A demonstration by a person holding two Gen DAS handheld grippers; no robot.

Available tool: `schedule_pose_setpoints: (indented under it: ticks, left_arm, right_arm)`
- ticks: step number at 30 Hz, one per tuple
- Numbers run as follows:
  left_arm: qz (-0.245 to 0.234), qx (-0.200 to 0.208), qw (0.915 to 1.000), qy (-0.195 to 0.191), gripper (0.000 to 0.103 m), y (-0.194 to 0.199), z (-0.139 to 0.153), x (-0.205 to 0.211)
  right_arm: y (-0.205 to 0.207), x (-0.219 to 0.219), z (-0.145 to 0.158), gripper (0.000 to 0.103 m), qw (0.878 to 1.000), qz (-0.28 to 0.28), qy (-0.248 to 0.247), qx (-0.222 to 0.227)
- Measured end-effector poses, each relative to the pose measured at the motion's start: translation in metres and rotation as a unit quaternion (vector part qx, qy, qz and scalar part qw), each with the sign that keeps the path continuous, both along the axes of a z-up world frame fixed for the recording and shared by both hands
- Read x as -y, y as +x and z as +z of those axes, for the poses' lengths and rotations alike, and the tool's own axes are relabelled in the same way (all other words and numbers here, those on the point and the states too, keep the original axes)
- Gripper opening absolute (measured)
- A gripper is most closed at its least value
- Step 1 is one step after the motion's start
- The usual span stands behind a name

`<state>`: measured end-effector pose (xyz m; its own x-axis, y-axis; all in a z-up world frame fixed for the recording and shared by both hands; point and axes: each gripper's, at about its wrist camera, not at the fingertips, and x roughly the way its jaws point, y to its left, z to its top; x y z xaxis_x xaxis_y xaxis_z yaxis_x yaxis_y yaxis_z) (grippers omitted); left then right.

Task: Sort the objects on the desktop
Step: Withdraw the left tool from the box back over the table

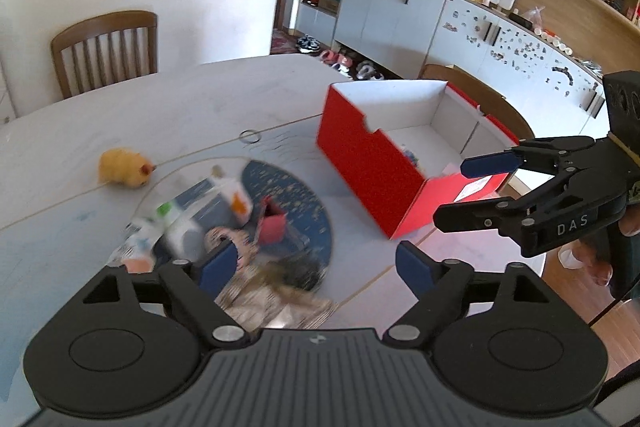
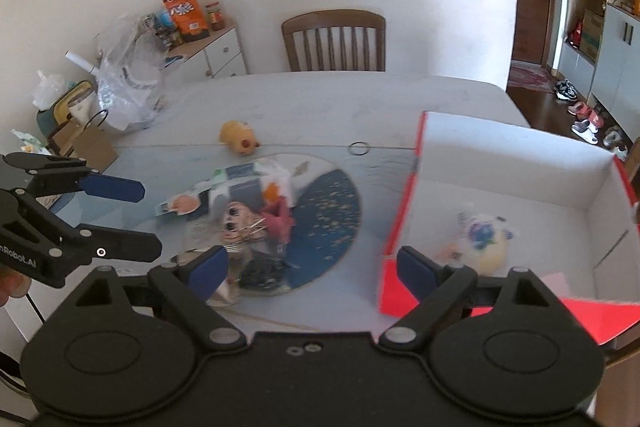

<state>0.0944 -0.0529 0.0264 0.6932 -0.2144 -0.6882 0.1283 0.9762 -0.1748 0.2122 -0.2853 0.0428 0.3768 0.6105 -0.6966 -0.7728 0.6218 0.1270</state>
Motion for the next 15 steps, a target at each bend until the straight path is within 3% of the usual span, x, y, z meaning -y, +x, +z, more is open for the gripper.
schedule_pose_setpoints:
  ticks: [4,7,15]
  left_arm:
    - [0.005,-0.001,1.0,-0.001,0.093,-0.018,-0.007,-0.017]
    - [0.006,0.005,0.9999,0.008,0.101,-0.033,-0.011,-0.026]
    - [0.011,0.012,0.9992,0.036,0.102,-0.061,-0.027,-0.044]
  right_arm:
    - [-0.015,-0.014,-0.008,0.094,1.0,0.005,0.003,-0.008]
    - [-0.024,-0.025,-0.014,0.095,1.0,0.006,0.002,-0.008]
    - [-0.044,-0.045,-0.024,0.096,1.0,0.003,-0.007,0.0]
